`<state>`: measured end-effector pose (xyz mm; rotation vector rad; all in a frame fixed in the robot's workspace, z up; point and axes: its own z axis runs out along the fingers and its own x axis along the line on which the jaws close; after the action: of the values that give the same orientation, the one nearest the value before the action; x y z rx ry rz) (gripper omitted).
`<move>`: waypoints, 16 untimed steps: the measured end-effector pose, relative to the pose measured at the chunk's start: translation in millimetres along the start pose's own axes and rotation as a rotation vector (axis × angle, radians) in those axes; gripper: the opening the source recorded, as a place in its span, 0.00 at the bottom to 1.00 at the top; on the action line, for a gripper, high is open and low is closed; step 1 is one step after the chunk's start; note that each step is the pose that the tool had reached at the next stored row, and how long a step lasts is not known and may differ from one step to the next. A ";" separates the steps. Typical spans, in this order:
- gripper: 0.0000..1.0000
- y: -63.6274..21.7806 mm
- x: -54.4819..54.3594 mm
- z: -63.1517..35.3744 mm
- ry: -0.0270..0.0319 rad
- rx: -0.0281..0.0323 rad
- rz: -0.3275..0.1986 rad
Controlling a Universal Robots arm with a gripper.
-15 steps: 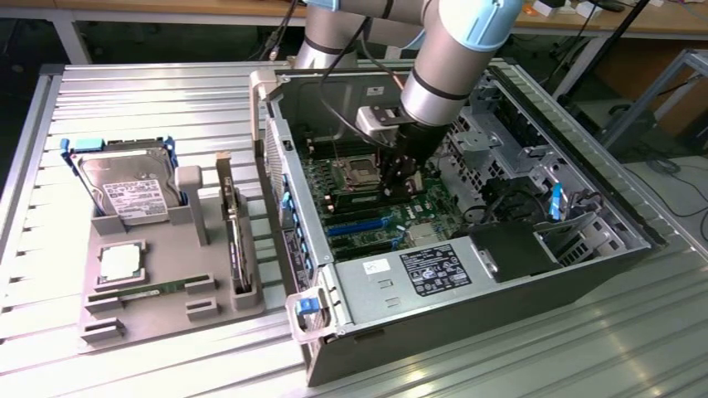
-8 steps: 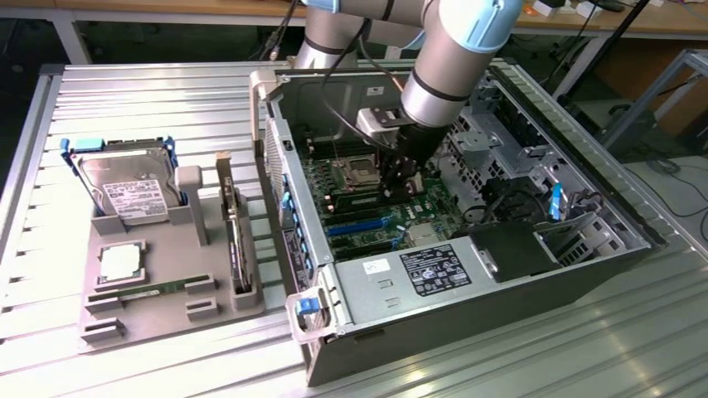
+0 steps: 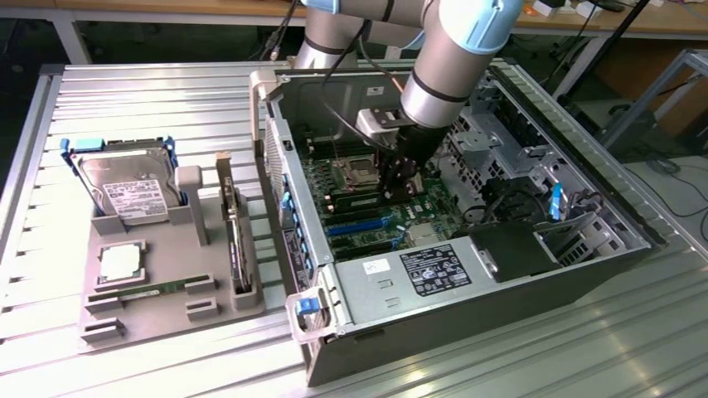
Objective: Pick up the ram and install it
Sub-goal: 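Insert the ram into the slot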
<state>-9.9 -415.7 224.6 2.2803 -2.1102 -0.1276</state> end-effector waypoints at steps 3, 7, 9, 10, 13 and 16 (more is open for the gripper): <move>0.21 1.2 -0.6 -14.5 0.0011 -0.0002 0.000; 0.21 2.8 -2.5 -41.2 0.0127 -0.0010 0.003; 0.21 3.9 -3.7 -56.0 0.0212 -0.0017 0.004; 0.21 4.2 -3.9 -59.4 0.0226 -0.0019 0.004; 0.21 4.2 -4.3 -60.0 0.0227 -0.0022 0.004; 0.21 4.2 -4.3 -60.1 0.0229 -0.0026 0.004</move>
<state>-9.5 -413.7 284.9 2.2648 -2.1024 -0.1036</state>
